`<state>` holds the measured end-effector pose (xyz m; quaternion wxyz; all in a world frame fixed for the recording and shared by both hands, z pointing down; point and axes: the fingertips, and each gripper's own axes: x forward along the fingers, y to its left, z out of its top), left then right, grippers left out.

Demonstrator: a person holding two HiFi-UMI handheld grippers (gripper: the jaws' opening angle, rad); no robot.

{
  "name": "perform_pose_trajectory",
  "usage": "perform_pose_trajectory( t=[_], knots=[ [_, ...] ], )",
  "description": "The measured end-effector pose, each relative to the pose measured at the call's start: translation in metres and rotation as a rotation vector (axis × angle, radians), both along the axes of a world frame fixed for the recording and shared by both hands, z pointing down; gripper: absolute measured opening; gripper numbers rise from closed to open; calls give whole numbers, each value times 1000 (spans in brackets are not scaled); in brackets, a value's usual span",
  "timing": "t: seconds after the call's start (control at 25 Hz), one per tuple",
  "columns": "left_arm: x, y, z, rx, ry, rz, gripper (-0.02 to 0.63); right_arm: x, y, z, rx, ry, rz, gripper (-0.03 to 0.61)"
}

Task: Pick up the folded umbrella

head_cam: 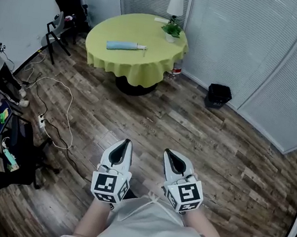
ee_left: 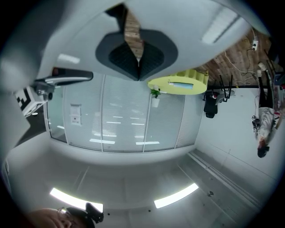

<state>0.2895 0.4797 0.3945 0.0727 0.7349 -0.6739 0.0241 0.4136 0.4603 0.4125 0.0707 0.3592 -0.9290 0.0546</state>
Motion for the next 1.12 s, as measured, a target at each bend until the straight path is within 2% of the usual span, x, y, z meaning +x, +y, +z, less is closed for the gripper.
perform_pose_trajectory(
  t=[0.2, 0.36, 0.56, 0.76, 1.12],
  knots=[
    [-19, -13, 12, -26, -13, -15, 6, -19, -19, 16, -38, 7, -22, 0],
    [-62, -34, 20, -38, 1, -48, 6, -55, -42, 23, -54, 14, -43, 0],
    [-127, -86, 25, -51, 14, -51, 6, -115, -92, 26, -64, 23, -37, 0],
    [-208, -151, 13, -48, 43, -26, 6, -196, -152, 14, -80, 31, -15, 0],
    [-351, -261, -6, -25, 31, 37, 6, -329, -265, 0, -79, 17, 61, 0]
  ],
)
